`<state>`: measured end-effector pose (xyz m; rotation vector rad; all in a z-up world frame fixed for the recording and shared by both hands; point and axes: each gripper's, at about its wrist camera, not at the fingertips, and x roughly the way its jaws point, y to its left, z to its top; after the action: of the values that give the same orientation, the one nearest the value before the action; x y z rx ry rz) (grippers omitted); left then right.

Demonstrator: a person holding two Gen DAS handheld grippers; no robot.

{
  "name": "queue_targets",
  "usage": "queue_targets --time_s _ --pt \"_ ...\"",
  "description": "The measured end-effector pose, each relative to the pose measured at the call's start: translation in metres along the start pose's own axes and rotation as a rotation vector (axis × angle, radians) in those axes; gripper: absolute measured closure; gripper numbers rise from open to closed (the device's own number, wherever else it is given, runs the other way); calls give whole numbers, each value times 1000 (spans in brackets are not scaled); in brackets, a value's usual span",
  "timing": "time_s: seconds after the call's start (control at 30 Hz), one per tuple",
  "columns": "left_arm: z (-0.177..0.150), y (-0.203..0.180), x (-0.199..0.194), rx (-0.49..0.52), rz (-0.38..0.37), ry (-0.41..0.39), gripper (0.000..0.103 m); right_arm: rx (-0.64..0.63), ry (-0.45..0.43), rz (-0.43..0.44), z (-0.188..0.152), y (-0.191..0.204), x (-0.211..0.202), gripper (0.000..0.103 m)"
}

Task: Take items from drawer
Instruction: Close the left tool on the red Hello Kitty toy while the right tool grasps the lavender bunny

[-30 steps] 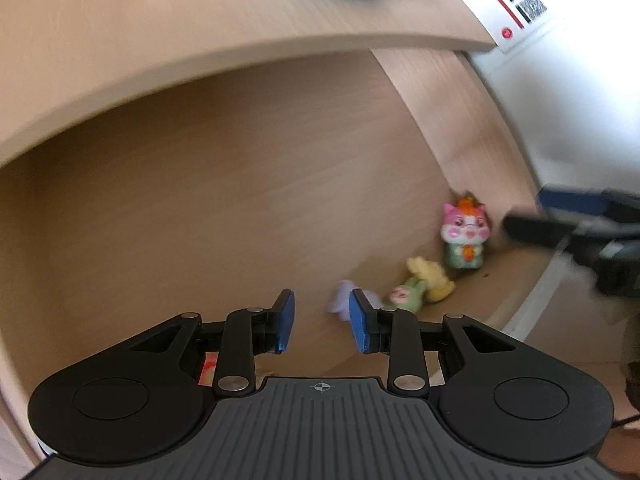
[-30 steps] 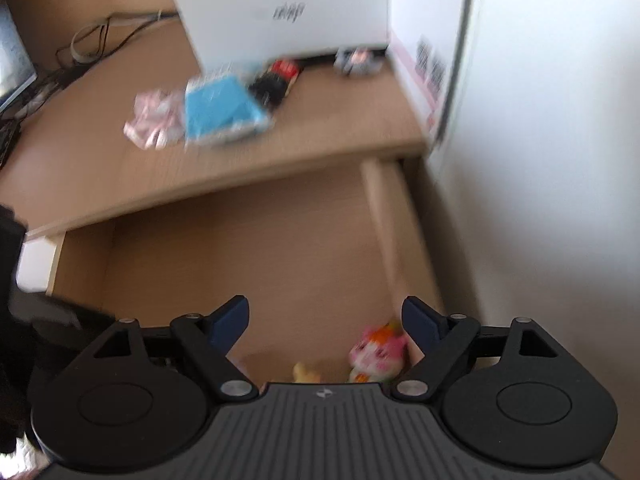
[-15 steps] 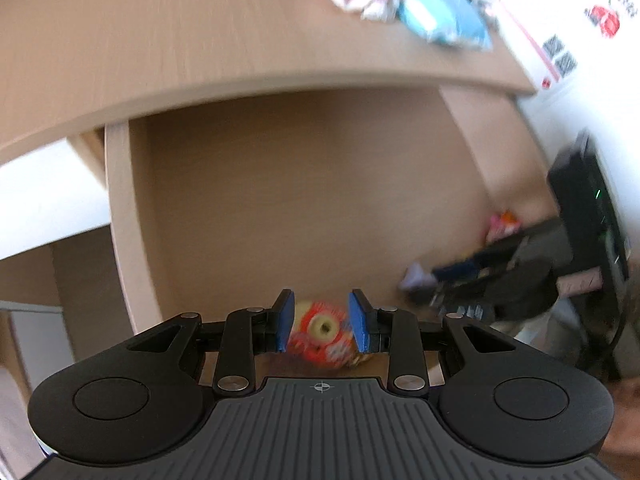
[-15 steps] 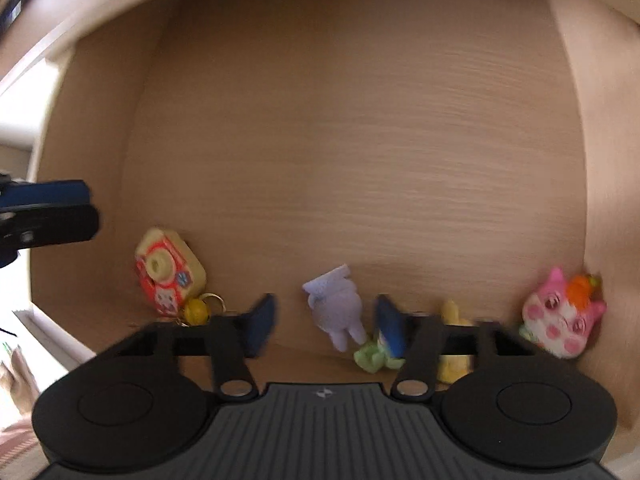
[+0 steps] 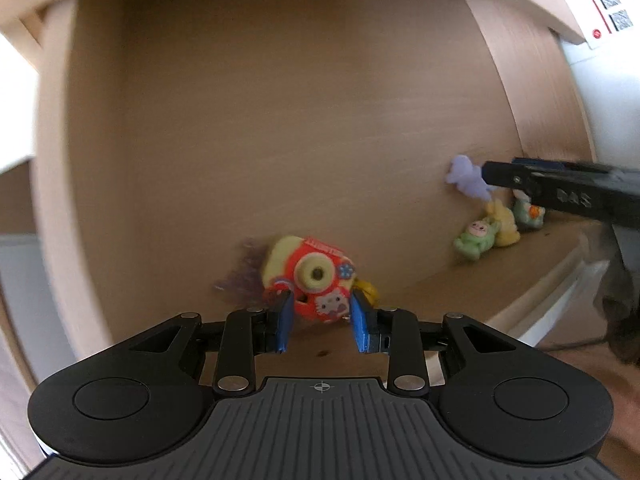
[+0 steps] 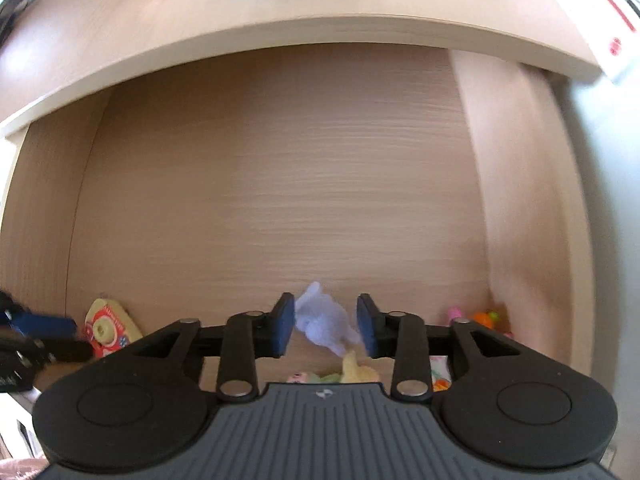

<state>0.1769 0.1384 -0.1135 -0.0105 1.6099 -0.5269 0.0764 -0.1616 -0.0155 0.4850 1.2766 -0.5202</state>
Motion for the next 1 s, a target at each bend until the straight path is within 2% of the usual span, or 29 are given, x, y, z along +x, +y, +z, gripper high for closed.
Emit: queue_targets --time_s 0.1,0.2,0.27,0.3,0.37,0.4,0.47,0.5,0.57,0.63,0.77,0.8,0.93,1.0 --pt "11 -6 3 -40 -72 -23 69 29 -21 14 -8 -9 -9 51" --pt "32 -8 9 -154 -174 -113 69 39 -36 14 -12 -12 -13 47" --pt "42 -10 9 -213 -168 -188 69 46 -42 4 -15 -12 -14 47" --pt "44 -13 5 -206 -160 -211 69 48 -48 -1 -16 -13 -16 47" --pt "43 -22 -5 -117 -132 -230 69 50 -63 -3 -14 -9 -23 47" --pt "40 -28 -10 -44 -102 -228 69 52 -73 -1 -17 -11 -27 41" --pt "29 -40 -17 136 -5 -226 69 60 -95 2 -21 -12 -33 30" --pt "25 -44 -19 204 38 -224 69 63 -101 2 -21 -13 -35 29" --pt "17 -43 -15 255 90 -188 69 64 -98 5 -23 -13 -35 29" --pt "14 -28 -11 182 68 -150 69 64 -93 12 -25 -12 -34 28" --pt "15 -6 1 -94 -52 -110 69 57 -85 17 -29 -7 -33 27" --pt "13 -4 4 -133 -68 -101 69 55 -86 18 -30 -6 -34 26" --pt "13 -8 10 -144 -52 -68 69 51 -107 18 -25 -13 -42 20" --pt "15 -7 17 -199 -69 -60 69 54 -110 20 -25 -14 -44 19"
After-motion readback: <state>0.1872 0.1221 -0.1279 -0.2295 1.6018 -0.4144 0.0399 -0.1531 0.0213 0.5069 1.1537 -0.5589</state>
